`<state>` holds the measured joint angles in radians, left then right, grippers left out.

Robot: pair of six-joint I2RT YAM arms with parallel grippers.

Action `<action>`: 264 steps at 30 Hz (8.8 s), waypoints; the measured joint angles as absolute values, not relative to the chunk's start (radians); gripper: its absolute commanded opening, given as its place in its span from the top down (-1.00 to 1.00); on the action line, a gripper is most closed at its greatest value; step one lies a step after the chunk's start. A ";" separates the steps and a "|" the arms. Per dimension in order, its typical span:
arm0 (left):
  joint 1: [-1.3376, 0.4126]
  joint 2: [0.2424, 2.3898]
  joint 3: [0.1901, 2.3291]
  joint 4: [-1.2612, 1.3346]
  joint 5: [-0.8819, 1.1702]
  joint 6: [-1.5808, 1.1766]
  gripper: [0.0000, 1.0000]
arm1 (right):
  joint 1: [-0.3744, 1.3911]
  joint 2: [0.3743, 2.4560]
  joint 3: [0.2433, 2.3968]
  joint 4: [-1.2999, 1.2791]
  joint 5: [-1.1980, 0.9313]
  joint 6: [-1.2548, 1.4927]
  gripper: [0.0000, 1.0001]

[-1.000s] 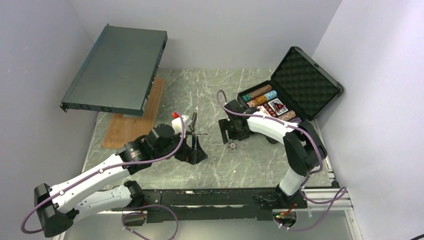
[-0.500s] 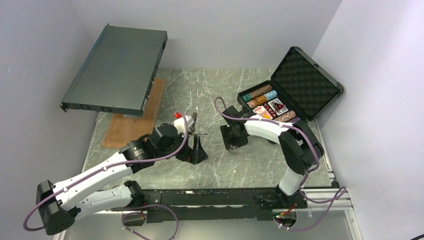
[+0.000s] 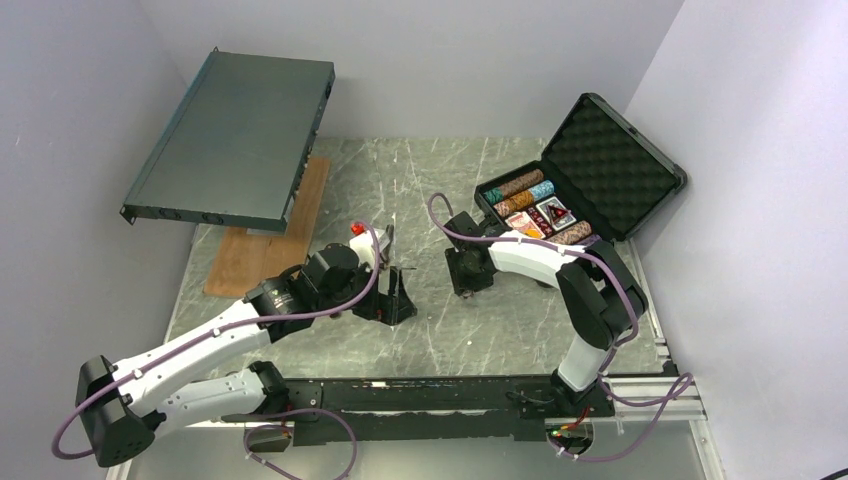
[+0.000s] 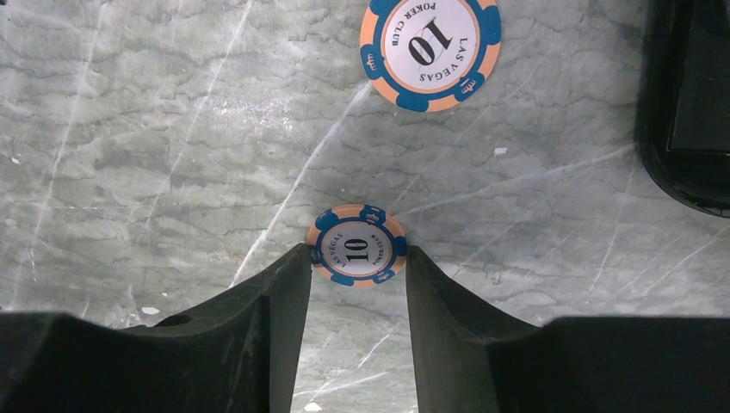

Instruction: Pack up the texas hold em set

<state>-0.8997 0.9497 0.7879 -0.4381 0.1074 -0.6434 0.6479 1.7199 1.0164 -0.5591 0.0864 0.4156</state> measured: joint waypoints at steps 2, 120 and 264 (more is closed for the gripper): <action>-0.899 0.950 0.788 -0.438 0.107 -0.644 -0.99 | 0.648 1.720 1.014 -0.555 0.092 0.414 0.19; -0.966 1.684 1.317 -0.553 -0.196 -0.478 0.60 | 0.070 0.918 0.675 -0.503 -0.098 0.569 -0.98; -0.849 0.834 0.776 -0.496 0.260 -0.432 -0.99 | 0.129 1.595 1.066 -0.505 0.203 -0.201 0.82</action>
<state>-0.8494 0.8341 0.7761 -0.4965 0.2596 -0.4324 0.1291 1.5948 1.0660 -0.5053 0.2031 -0.2012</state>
